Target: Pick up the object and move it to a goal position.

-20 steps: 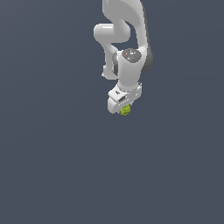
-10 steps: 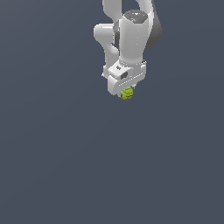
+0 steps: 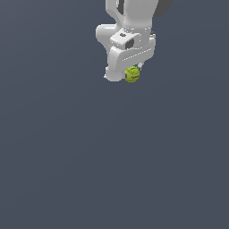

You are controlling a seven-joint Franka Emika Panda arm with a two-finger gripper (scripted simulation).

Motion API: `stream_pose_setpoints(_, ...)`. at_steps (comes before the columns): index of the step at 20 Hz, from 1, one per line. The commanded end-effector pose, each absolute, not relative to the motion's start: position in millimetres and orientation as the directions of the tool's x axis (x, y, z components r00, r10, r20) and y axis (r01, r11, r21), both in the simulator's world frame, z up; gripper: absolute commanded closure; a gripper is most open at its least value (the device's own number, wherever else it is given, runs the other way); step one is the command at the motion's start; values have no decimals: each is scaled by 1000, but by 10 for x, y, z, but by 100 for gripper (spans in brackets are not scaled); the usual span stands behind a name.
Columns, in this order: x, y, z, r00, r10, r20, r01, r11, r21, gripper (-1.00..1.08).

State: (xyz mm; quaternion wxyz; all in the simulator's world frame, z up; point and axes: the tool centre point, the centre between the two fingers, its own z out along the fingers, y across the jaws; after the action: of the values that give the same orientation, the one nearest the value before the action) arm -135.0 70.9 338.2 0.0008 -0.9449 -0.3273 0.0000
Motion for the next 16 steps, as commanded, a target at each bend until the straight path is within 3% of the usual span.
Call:
stream_pose_setpoints(1, -1394, 711, 3635, 786, 619, 1, 619, -786, -1, 108)
stream_pose_setpoints(16, -1498, 716, 4495, 787, 617, 0, 617, -787, 0, 108)
